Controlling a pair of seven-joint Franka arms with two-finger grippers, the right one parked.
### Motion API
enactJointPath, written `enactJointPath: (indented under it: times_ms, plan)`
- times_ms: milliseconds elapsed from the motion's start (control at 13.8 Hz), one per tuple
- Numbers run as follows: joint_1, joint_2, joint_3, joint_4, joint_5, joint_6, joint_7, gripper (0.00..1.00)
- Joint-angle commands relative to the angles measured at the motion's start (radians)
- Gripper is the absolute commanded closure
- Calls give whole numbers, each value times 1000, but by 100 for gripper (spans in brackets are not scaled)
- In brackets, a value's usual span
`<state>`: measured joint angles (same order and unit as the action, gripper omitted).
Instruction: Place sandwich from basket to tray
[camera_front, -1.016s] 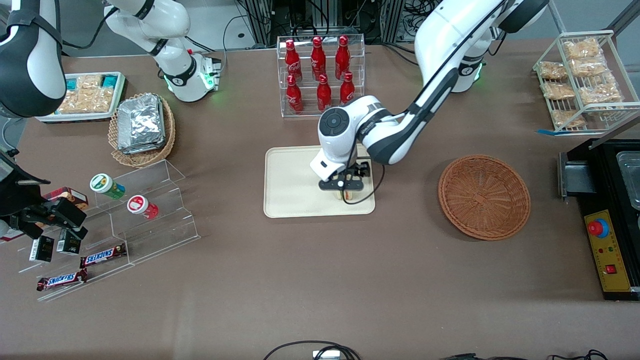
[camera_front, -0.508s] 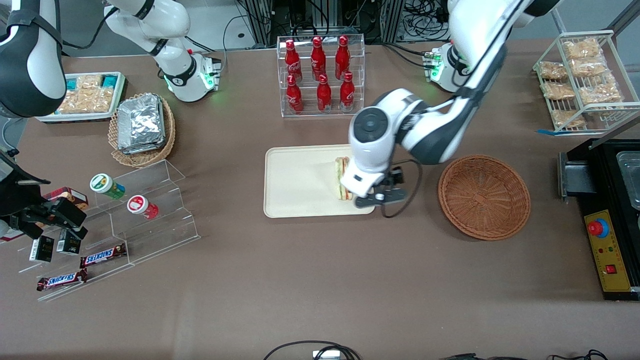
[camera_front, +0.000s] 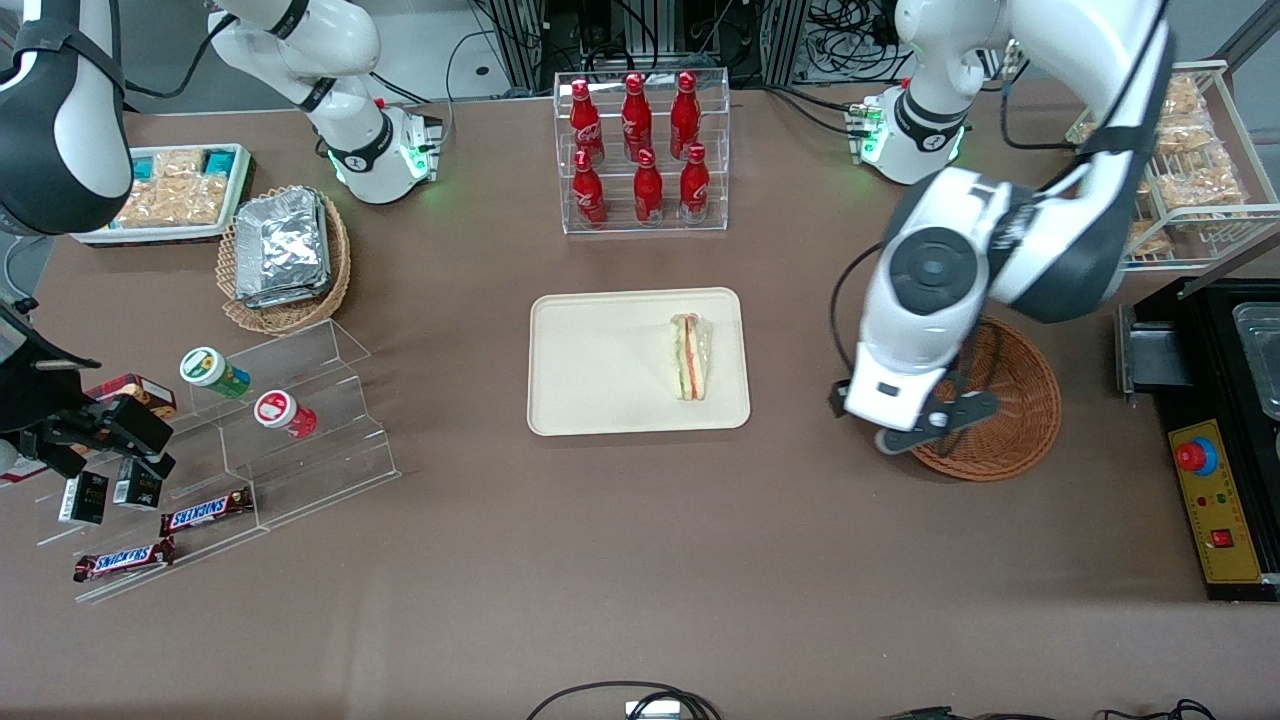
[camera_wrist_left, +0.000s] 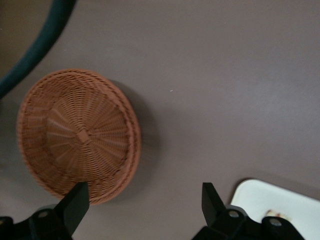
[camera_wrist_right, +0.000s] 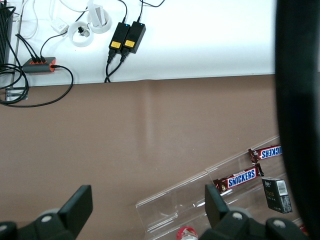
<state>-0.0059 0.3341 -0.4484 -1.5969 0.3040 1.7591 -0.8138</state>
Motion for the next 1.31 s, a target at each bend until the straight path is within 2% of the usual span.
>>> enactJointPath:
  times_ms: [0, 73, 363, 726, 1234]
  plan:
    - [64, -53, -6, 29, -57, -87, 157, 1]
    - [82, -76, 5, 29, -69, -92, 201, 1]
    - [81, -176, 172, 25, -198, -160, 469, 1]
    - [80, -270, 303, 28, -278, -243, 801, 1]
    - [78, -299, 307, 29, -296, -266, 878, 1]
